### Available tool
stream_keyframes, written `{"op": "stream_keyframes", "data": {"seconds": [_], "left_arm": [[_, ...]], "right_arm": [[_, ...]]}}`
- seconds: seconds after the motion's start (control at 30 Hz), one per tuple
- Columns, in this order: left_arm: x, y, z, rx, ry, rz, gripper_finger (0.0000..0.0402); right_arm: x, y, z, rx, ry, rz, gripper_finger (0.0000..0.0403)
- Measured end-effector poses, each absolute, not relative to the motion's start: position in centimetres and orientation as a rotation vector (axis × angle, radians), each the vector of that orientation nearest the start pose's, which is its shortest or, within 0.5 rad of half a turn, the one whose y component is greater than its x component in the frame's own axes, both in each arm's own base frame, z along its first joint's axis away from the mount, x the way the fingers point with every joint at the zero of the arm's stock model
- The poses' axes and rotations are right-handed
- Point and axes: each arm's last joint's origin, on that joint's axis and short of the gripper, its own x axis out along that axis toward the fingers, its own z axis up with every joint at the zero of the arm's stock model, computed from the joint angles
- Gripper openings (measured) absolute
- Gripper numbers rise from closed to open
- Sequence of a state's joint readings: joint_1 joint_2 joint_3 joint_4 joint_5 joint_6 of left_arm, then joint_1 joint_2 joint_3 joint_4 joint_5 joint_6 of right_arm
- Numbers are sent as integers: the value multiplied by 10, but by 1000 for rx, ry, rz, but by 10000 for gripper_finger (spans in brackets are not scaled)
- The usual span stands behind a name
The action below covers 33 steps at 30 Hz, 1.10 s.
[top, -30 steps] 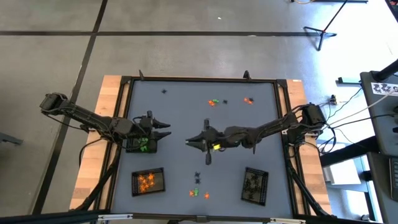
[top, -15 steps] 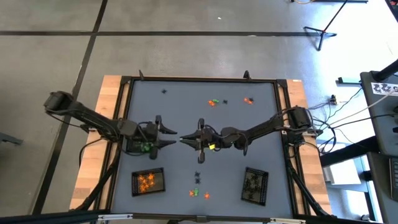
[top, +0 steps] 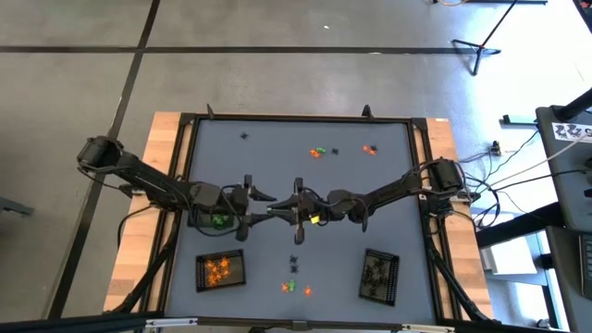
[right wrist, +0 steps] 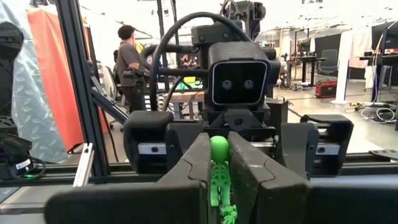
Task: Sort Halloween decoration
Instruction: Put the green skeleton toy into the top black bin
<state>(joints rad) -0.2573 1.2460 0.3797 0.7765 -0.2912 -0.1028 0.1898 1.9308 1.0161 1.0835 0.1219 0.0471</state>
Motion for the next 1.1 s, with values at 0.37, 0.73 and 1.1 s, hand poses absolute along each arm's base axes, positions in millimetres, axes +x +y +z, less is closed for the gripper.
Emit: {"op": "stream_keyframes", "data": {"seconds": [0.37,0.73,1.1], "left_arm": [[235,-56,204,-120,69,-36,212],[235,-55,200,-91,109,-23,106],[233,-53,197,-1,159,28,10]], "right_arm": [[399,73,206,67,-128,70,32],[399,73,205,72,-125,65,32],[399,73,205,73,-117,70,75]]}}
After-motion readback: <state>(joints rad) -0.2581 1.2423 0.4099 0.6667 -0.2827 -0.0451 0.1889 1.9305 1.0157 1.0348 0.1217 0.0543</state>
